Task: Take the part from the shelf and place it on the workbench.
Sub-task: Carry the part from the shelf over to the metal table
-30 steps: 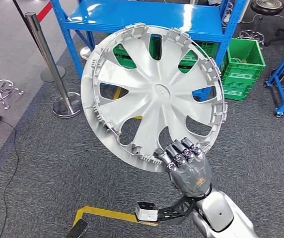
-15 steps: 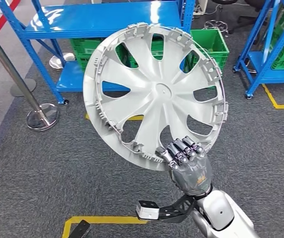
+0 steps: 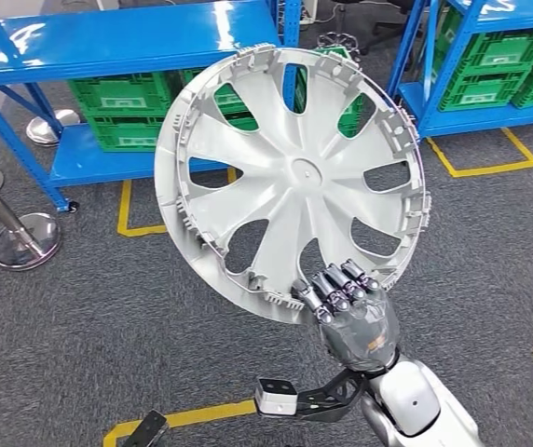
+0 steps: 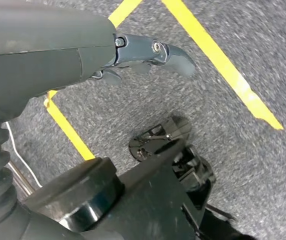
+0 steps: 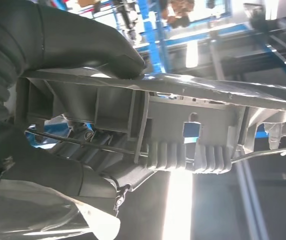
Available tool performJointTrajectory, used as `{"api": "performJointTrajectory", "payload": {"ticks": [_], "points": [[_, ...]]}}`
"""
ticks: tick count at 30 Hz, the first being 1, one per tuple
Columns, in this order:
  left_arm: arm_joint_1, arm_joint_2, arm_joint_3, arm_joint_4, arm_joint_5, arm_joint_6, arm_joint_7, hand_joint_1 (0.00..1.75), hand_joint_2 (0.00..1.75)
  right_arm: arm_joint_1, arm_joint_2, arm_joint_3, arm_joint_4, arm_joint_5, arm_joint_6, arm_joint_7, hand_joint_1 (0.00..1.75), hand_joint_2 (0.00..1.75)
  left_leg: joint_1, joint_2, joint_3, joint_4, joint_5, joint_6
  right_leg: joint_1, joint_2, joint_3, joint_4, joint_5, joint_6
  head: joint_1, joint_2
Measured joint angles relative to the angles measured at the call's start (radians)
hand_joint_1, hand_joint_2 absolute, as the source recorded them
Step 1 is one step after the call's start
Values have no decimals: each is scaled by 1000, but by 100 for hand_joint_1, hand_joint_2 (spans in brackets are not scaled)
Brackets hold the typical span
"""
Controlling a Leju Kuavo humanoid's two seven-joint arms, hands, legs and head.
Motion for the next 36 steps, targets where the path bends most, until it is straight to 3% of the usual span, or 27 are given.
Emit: {"api": "performJointTrajectory", "payload": {"ticks": [2,3,6,8,10,12,14,15,16,18,20,21,22,23,24,25,27,29,30,32,34,36], "points": [[-2,-1,0,0,-1,0,0,0,175,-1,0,-2,-1,4,0,3,175,175,-6,20,0,5,-4,-9,5,-36,77,-128,35,-9,0,0],[-3,-1,0,0,-1,0,0,0,175,-1,0,-3,-1,6,0,5,175,175,-9,28,0,8,-5,-14,8,-45,95,-159,40,-17,0,0],[-4,-1,0,1,-2,0,-1,0,175,2,1,-6,-2,11,0,12,175,175,-10,49,1,12,-5,-26,9,-23,92,-166,44,-39,0,0],[-6,-1,0,1,-3,0,-2,0,175,5,1,-7,-3,13,0,15,175,175,-5,22,-6,29,-25,-37,6,-6,89,-169,51,-51,-1,0],[-6,0,0,1,-4,0,-4,0,175,6,1,-7,-3,15,0,18,175,175,0,-29,-29,87,-71,-46,2,7,87,-171,56,-59,-3,0],[-3,0,0,2,-4,0,-4,0,175,6,2,-7,-3,18,0,21,175,175,3,-54,-82,213,-132,-49,2,26,83,-171,59,-63,-4,0],[1,0,0,2,-4,-1,-4,0,175,7,2,-6,-2,19,0,23,175,175,4,-63,-121,308,-158,-49,3,54,80,-170,62,-64,-4,0],[2,0,0,3,-4,-1,-4,0,175,8,2,-6,-2,19,0,24,175,175,4,-65,-117,300,-141,-47,3,68,79,-170,63,-63,-4,0],[2,0,0,3,-4,-1,-4,0,175,8,2,-6,-2,20,0,24,175,175,4,-71,-94,252,-108,-44,3,82,80,-169,65,-61,-4,0],[1,2,0,3,-4,-1,-4,0,175,8,2,-6,-2,22,0,24,175,175,7,-121,-30,114,-37,-33,3,108,78,-168,67,-56,-4,0],[1,4,0,4,-4,-1,-5,0,175,7,2,-6,-3,24,0,25,175,175,10,-166,5,30,-16,-26,0,132,68,-165,73,-46,-4,0],[1,4,0,5,-4,-1,-5,0,175,8,2,-7,-3,25,0,26,175,175,10,-168,8,21,-20,-25,-2,144,61,-166,77,-40,-5,0],[0,3,0,5,-4,-1,-5,0,175,9,2,-7,-4,25,0,27,175,175,9,-156,9,15,-20,-24,-4,156,55,-168,81,-32,-6,0],[-1,3,0,5,-4,-1,-6,0,175,11,2,-7,-4,25,0,27,175,175,11,-142,9,11,-17,-22,-4,149,47,-165,81,-27,-6,0],[-2,2,0,5,-4,-1,-6,0,175,11,2,-8,-5,25,0,28,175,175,12,-127,9,7,-14,-18,-2,127,36,-152,71,-23,-3,0],[-2,2,0,5,-4,-2,-7,0,175,10,2,-8,-5,24,0,29,175,175,13,-111,9,3,-11,-14,0,97,17,-117,49,-19,0,0],[1,3,0,5,-4,-3,-7,0,175,8,2,-6,-5,24,0,30,175,175,10,-80,7,1,-9,-9,2,39,-39,7,-17,-15,5,0],[3,4,0,5,-4,-3,-7,0,175,8,2,-6,-5,23,0,32,175,175,6,-48,6,2,-10,-8,2,25,-81,109,-53,-11,5,0],[3,4,0,5,-5,-3,-7,0,175,9,2,-6,-5,23,0,33,175,175,5,-33,6,2,-10,-8,2,22,-77,111,-45,-11,5,0],[0,3,0,5,-6,-3,-7,0,175,9,2,-6,-5,24,0,36,175,175,2,-7,8,2,-11,-9,3,2,-8,-2,11,-16,5,0],[-2,3,0,5,-7,-3,-8,0,175,6,2,-6,-5,26,0,39,175,175,-5,13,9,4,-14,-15,12,-43,68,-133,47,-27,4,0],[-4,3,0,5,-7,-3,-9,0,175,5,2,-6,-5,28,0,41,175,175,-10,30,10,7,-15,-22,19,-56,88,-170,50,-39,2,0]]}}
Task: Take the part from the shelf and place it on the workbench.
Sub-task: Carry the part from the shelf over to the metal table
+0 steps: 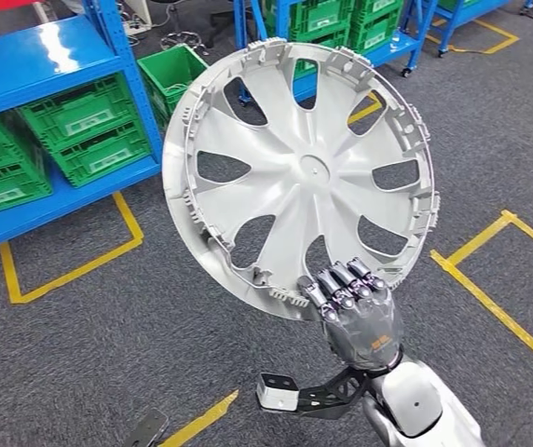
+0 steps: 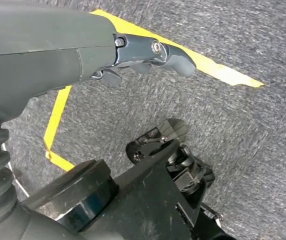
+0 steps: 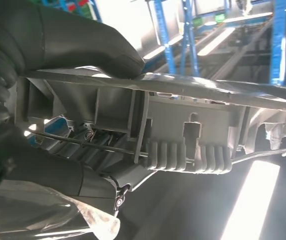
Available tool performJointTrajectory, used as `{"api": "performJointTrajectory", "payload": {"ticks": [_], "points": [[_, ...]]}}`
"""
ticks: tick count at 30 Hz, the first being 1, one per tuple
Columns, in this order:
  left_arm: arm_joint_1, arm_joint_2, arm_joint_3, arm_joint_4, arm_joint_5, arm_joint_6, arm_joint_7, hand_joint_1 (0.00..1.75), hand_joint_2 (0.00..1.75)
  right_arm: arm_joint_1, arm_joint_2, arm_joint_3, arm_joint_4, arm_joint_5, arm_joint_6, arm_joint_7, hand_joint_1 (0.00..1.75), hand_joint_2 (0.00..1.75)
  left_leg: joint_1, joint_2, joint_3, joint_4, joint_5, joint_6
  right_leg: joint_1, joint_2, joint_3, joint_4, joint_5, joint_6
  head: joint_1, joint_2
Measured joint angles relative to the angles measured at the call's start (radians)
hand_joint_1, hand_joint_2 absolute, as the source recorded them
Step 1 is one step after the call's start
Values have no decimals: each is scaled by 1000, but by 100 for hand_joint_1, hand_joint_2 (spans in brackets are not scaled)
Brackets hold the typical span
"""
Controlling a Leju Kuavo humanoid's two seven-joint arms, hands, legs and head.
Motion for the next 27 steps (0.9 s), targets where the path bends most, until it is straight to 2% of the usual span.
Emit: {"api": "performJointTrajectory", "payload": {"ticks": [2,4,6,7,8,9,10,11,13,15,17,18,19,21,22,23,24,25,26,27], "points": [[-2,0,0,0,0,0,0,0,175,0,0,0,0,1,0,1,175,175,1,12,1,3,-3,-9,-3,25,-4,-2,8,-11,0,0],[-4,0,0,0,0,0,-1,0,175,-1,0,0,0,1,0,2,175,175,6,-24,-13,42,-36,-20,-8,46,-6,-6,16,-21,-4,0],[-1,0,0,0,0,0,-1,0,175,-1,1,0,0,2,0,2,175,175,11,-77,-59,156,-103,-28,-12,69,-9,-7,20,-27,-9,0],[1,0,0,0,-1,-1,-1,0,175,-1,1,0,0,2,0,2,175,175,12,-88,-88,224,-132,-31,-12,82,-11,-7,22,-29,-9,0],[3,0,0,0,-1,-1,-1,0,175,-1,1,0,1,3,0,2,175,175,13,-92,-109,271,-145,-32,-11,95,-12,-6,23,-29,-10,0],[4,0,0,0,-1,-2,-1,0,175,-1,1,0,1,3,0,2,175,175,14,-94,-115,286,-138,-32,-11,110,-13,-4,24,-29,-10,0],[4,0,0,0,-1,-2,-1,0,175,-1,1,0,1,3,0,2,175,175,14,-97,-103,259,-111,-31,-11,124,-14,-2,24,-28,-10,0],[4,0,0,0,-1,-2,-1,0,175,-1,1,1,1,3,0,2,175,175,16,-107,-76,201,-73,-29,-12,138,-14,-1,25,-27,-10,0],[3,2,0,1,-1,-1,-1,0,175,-2,1,1,1,3,0,2,175,175,21,-155,-20,75,-17,-22,-11,163,-18,4,27,-22,-9,0],[2,2,0,1,-1,-2,-1,0,175,-3,1,1,1,2,0,2,175,175,23,-182,1,20,-12,-18,-13,186,-31,7,34,-10,-8,0],[1,0,0,2,-1,-3,-1,0,175,-1,1,1,1,1,0,2,175,175,23,-162,0,10,-11,-11,-17,205,-45,5,42,4,-9,0],[0,0,0,2,-1,-4,-1,0,175,0,1,1,1,0,0,3,175,175,24,-149,0,6,-7,-5,-16,193,-53,11,37,9,-7,0],[-1,-1,0,2,-1,-4,-1,0,175,-1,1,1,1,0,0,3,175,175,25,-135,-1,2,-3,1,-14,169,-68,34,22,13,-4,0],[-1,0,0,2,-1,-5,-2,0,175,-4,1,1,1,0,0,3,175,175,24,-108,-2,-1,0,7,-13,105,-118,139,-38,18,4,0],[1,0,0,2,0,-6,-2,0,175,-4,1,1,2,0,0,3,175,175,22,-94,-3,-1,0,8,-14,89,-147,208,-69,21,7,0],[2,0,0,2,0,-7,-2,0,175,-4,1,1,3,-1,0,3,175,175,20,-80,-3,-1,0,8,-15,82,-170,262,-88,24,6,0],[3,0,0,2,0,-8,-2,0,175,-3,1,1,4,-2,0,4,175,175,19,-65,-3,-1,0,8,-16,78,-176,284,-90,25,7,0],[3,0,0,2,0,-9,-2,0,175,-2,1,1,6,-2,0,4,175,175,18,-52,-3,-1,0,8,-16,75,-161,264,-74,25,7,0],[3,0,0,2,0,-9,-2,0,175,-1,1,1,8,-2,0,5,175,175,18,-39,-2,-1,-1,6,-16,66,-126,206,-46,24,7,0],[2,0,0,2,0,-10,-3,0,175,-1,1,1,8,-2,0,5,175,175,17,-29,-1,0,-3,4,-14,44,-82,130,-21,23,7,0]]}}
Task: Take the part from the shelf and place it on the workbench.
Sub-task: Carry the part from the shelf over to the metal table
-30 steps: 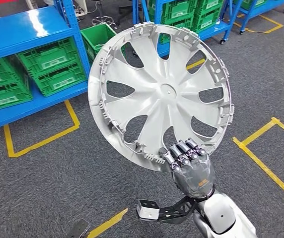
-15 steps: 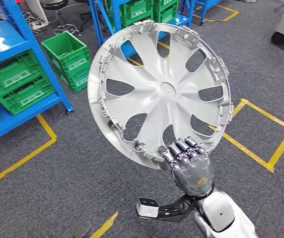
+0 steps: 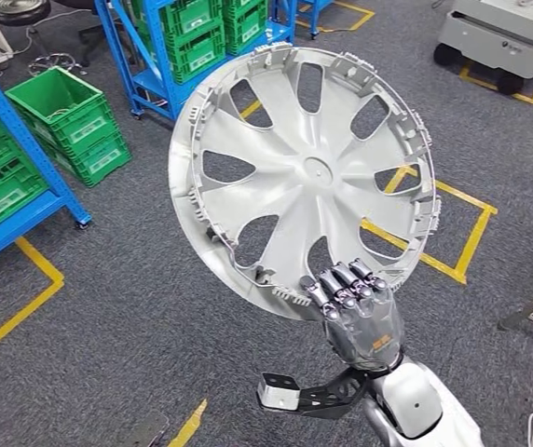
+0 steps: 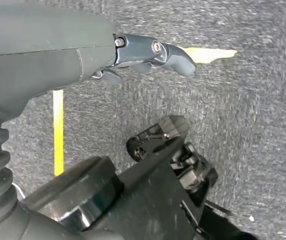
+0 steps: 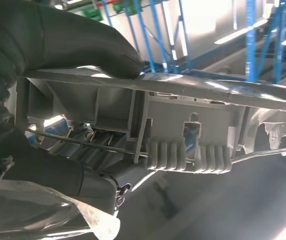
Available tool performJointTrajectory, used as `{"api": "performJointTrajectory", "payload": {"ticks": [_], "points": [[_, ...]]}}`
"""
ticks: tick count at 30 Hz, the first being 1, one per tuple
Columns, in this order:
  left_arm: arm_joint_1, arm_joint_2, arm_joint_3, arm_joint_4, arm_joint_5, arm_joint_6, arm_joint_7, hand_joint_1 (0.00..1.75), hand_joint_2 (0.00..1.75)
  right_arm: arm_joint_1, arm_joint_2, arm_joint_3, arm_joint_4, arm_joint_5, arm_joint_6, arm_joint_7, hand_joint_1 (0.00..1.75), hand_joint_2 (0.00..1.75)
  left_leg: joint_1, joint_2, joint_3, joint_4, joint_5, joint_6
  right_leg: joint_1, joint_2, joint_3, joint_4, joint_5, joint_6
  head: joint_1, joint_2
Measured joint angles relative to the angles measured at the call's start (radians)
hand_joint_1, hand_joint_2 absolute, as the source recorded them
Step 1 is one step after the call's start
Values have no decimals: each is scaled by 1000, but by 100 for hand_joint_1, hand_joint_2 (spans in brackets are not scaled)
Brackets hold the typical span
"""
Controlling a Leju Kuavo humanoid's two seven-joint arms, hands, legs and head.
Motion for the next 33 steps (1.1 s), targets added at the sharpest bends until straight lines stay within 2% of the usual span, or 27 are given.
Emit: {"api": "performJointTrajectory", "payload": {"ticks": [2,3,5,6,8,9,10,11,12,13,14,15,16,17,18,19,20,21,22,23,25,26,27,28,29,31,33], "points": [[-2,0,0,0,0,-1,0,0,175,-1,0,0,0,1,0,2,175,175,-5,17,2,1,-3,-7,6,-38,65,-107,25,-11,-1,0],[-3,0,0,0,0,-1,0,0,175,-2,0,0,1,2,0,3,175,175,-8,25,3,2,-4,-12,9,-46,74,-124,24,-17,-2,0],[-3,0,0,0,0,-1,-1,0,175,-3,0,0,1,3,0,4,175,175,-10,41,4,3,-5,-20,10,-25,71,-124,28,-30,-2,0],[-4,0,0,0,0,-2,-1,0,175,-3,0,0,1,4,0,4,175,175,-8,36,4,8,-12,-25,8,-14,69,-125,31,-35,-2,0],[-4,0,0,0,0,-4,-1,0,175,-3,0,0,2,7,0,6,175,175,-4,-7,-17,62,-54,-35,4,8,68,-128,37,-45,-5,0],[-3,0,0,0,0,-5,-1,0,175,-3,0,0,2,9,0,7,175,175,-2,-36,-41,122,-88,-37,3,19,67,-129,38,-48,-6,0],[-1,0,0,1,0,-6,-1,0,175,-3,0,0,3,11,0,9,175,175,-1,-54,-73,195,-123,-38,4,32,67,-129,39,-50,-8,0],[1,0,0,1,0,-7,-1,0,175,-4,0,1,4,12,0,10,175,175,-1,-62,-102,259,-146,-37,5,46,67,-129,39,-51,-8,0],[3,-1,0,1,0,-7,-1,0,175,-3,0,1,5,14,0,12,175,175,-1,-66,-121,297,-152,-36,6,61,67,-128,40,-52,-8,0],[3,-1,0,1,0,-8,-1,0,175,-3,0,1,6,15,0,14,175,175,-1,-68,-122,294,-135,-33,7,77,67,-128,40,-52,-8,0],[3,-2,0,2,0,-9,-1,0,175,-2,0,1,6,16,0,16,175,175,-2,-74,-106,251,-100,-29,8,92,68,-127,41,-52,-8,0],[3,-1,0,2,0,-9,-1,0,175,-2,0,1,6,17,0,17,175,175,-1,-90,-78,185,-57,-24,8,107,68,-126,41,-52,-8,0],[2,0,0,2,0,-9,-1,0,175,-3,0,1,6,17,0,18,175,175,0,-117,-51,118,-23,-17,9,120,67,-124,42,-50,-7,0],[2,1,0,3,0,-9,-1,0,175,-4,0,1,6,18,0,18,175,175,1,-141,-29,65,-2,-11,8,133,63,-122,44,-46,-8,0],[1,2,0,4,0,-9,-1,0,175,-5,0,1,6,18,0,19,175,175,1,-158,-18,35,3,-7,5,145,56,-121,46,-41,-9,0],[1,3,0,4,0,-9,-1,0,175,-5,0,1,6,18,0,19,175,175,0,-161,-15,23,-1,-4,3,157,49,-120,50,-35,-9,0],[0,2,0,5,0,-9,-1,0,175,-5,0,1,6,18,0,20,175,175,0,-150,-13,15,-2,-2,0,170,43,-121,54,-28,-11,0],[-2,2,0,5,0,-9,-1,0,175,-3,0,1,6,18,0,20,175,175,1,-136,-11,9,0,0,0,170,36,-119,53,-23,-11,0],[-3,1,0,5,0,-8,-1,0,175,-2,0,1,6,18,0,20,175,175,3,-122,-10,3,3,2,2,154,26,-106,44,-18,-7,0],[-4,0,0,5,0,-9,-2,0,175,-3,0,1,6,18,0,20,175,175,5,-108,-7,-3,6,5,4,126,9,-76,25,-14,-4,0],[-3,0,0,5,0,-10,-2,0,175,-6,0,1,6,19,0,21,175,175,3,-79,-6,-6,7,10,4,62,-48,41,-35,-7,3,0],[-2,1,0,5,0,-11,-2,0,175,-7,0,1,7,19,0,21,175,175,1,-64,-6,-6,6,11,2,47,-78,103,-60,-3,3,0],[-1,1,0,6,0,-11,-2,0,175,-6,0,1,8,19,0,21,175,175,0,-48,-6,-6,5,11,-1,39,-96,144,-72,1,3,0],[-1,1,0,6,0,-12,-2,0,175,-5,0,1,9,19,0,22,175,175,-1,-34,-6,-6,4,11,-2,35,-97,150,-66,3,3,0],[-2,1,0,6,0,-12,-2,0,175,-5,0,1,11,19,0,22,175,175,-1,-22,-6,-6,3,9,-3,30,-79,122,-46,5,3,0],[-4,1,0,6,0,-12,-2,0,175,-6,0,1,12,19,0,22,175,175,-3,1,-4,-5,0,3,-1,4,1,-14,7,5,3,0],[-6,1,0,6,0,-12,-2,0,175,-8,0,1,12,19,0,22,175,175,-7,20,-3,-1,-4,-6,4,-17,60,-114,32,-5,2,0]]}}
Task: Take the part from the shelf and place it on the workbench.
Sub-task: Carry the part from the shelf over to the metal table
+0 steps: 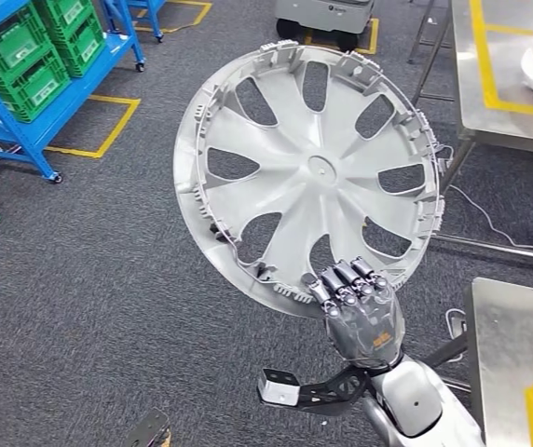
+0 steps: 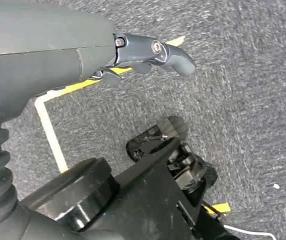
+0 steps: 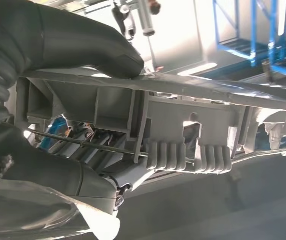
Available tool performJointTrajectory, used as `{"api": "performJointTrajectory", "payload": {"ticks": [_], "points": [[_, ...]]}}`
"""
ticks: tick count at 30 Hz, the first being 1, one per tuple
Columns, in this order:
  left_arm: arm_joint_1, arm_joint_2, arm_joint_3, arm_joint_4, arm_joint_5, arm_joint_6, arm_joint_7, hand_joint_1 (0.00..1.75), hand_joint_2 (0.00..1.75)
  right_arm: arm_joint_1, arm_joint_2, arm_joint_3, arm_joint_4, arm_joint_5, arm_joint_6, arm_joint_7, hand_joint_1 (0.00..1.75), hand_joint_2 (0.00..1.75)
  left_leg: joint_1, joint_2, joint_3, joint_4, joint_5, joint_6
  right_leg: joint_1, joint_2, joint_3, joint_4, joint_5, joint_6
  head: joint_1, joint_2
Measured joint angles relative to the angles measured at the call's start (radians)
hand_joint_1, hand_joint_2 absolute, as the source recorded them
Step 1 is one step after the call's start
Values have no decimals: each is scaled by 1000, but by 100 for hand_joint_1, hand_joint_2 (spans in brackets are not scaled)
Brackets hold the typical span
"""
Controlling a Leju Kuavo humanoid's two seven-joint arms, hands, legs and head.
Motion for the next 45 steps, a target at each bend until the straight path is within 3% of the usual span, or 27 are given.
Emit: {"api": "performJointTrajectory", "payload": {"ticks": [3,5,7,9,10,11,12,14,16,18,19,21,22,23,25,26,27,29,31,34,36,38,40,41,42,43,45], "points": [[-2,-1,0,0,0,0,0,0,175,-2,0,-1,1,0,0,2,175,175,0,17,2,4,-4,-12,3,20,4,-13,2,-20,0,0],[-4,-2,0,0,0,0,0,0,175,-2,0,-1,1,0,0,3,175,175,5,-17,-10,36,-30,-21,0,37,5,-16,5,-32,-2,0],[-3,-2,0,0,0,0,-1,0,175,-3,0,-1,2,0,0,3,175,175,8,-69,-59,149,-93,-25,-2,56,5,-18,7,-41,-5,0],[3,-3,0,0,0,-1,-1,0,175,-3,0,0,4,0,0,4,175,175,9,-86,-121,277,-139,-26,-1,81,6,-17,8,-44,-6,0],[4,-3,0,1,0,-1,-1,0,175,-3,0,1,4,0,0,4,175,175,9,-87,-135,301,-136,-25,0,95,6,-17,8,-45,-6,0],[5,-3,0,1,0,-2,-1,0,175,-3,0,1,5,0,0,4,175,175,9,-89,-131,284,-112,-23,0,110,6,-16,8,-45,-6,0],[4,-3,0,1,0,-2,-1,0,175,-2,0,2,6,0,0,5,175,175,9,-96,-111,232,-73,-20,0,124,7,-14,8,-45,-6,0],[3,-2,0,1,0,-3,-1,0,175,-3,0,2,6,0,0,5,175,175,14,-145,-58,101,-3,-13,0,150,5,-10,7,-41,-6,0],[2,0,0,2,0,-3,-1,0,175,-5,0,2,6,0,0,6,175,175,16,-184,-30,32,12,-11,-4,173,-6,-5,9,-33,-5,0],[2,-1,0,2,0,-4,-1,0,175,-4,0,2,6,0,0,8,175,175,14,-172,-25,20,7,-9,-10,196,-19,-5,15,-19,-6,0],[1,-1,0,2,0,-5,0,0,175,-3,0,2,6,0,0,9,175,175,14,-159,-24,16,10,-4,-10,188,-26,-1,13,-14,-5,0],[-2,-2,0,2,0,-10,-1,0,175,-4,0,2,6,0,0,10,175,175,14,-129,-20,7,14,8,-7,131,-59,54,-19,-7,0,0],[-2,-1,0,2,1,-13,-1,0,175,-5,0,4,7,1,0,11,175,175,13,-113,-19,6,15,11,-6,92,-87,113,-49,-5,1,0],[-1,-1,0,2,1,-15,-1,0,175,-7,0,5,7,1,0,13,175,175,11,-98,-20,6,14,13,-6,69,-121,183,-80,-2,3,0],[1,0,0,2,1,-19,-1,0,175,-6,-1,7,10,2,0,17,175,175,9,-66,-20,6,13,14,-7,54,-165,275,-108,2,3,0],[1,0,0,2,1,-20,-1,0,175,-6,-2,8,11,2,0,18,175,175,9,-51,-20,6,12,13,-7,50,-160,267,-96,3,4,0],[1,0,0,2,1,-21,-1,0,175,-5,-2,8,12,2,0,18,175,175,9,-37,-19,6,11,12,-7,43,-132,219,-69,2,4,0],[-2,-1,0,2,1,-22,-1,0,175,-7,-3,8,13,3,0,19,175,175,6,-14,-16,7,6,5,-3,6,-48,76,-19,-1,4,0],[-3,-1,0,2,0,-24,-1,0,175,-9,-3,9,13,3,0,21,175,175,1,4,-12,9,2,-4,4,-17,-1,-1,-5,-12,2,0],[-6,-2,0,2,0,-26,-1,0,175,-8,-3,8,14,3,0,25,175,175,3,24,-6,10,-4,-21,7,12,-1,-8,-3,-33,2,0],[-8,-2,0,2,0,-27,-1,0,175,-9,-3,9,14,3,0,27,175,175,8,-13,-20,53,-38,-30,3,32,1,-12,2,-44,-1,0],[-7,-3,0,3,0,-27,0,0,175,-10,-3,10,14,3,0,27,175,175,10,-67,-76,179,-105,-33,2,55,3,-13,3,-51,-5,0],[-2,-3,0,3,0,-28,0,0,175,-9,-3,12,14,3,0,27,175,175,9,-85,-133,295,-143,-31,5,83,3,-12,3,-52,-7,0],[-1,-3,0,4,0,-28,0,0,175,-8,-3,12,15,3,0,27,175,175,9,-87,-141,304,-132,-28,6,98,4,-12,3,-53,-6,0],[0,-4,0,4,0,-28,0,0,175,-8,-3,12,16,3,0,27,175,175,8,-91,-130,273,-101,-24,7,113,6,-11,3,-52,-6,0],[0,-3,0,4,0,-28,0,0,175,-7,-3,13,16,3,0,27,175,175,8,-104,-105,210,-57,-18,7,128,8,-11,3,-52,-7,0],[0,-1,0,5,0,-28,0,0,175,-8,-3,13,17,3,0,27,175,175,9,-157,-52,81,7,-6,6,154,7,-8,3,-49,-6,0]]}}
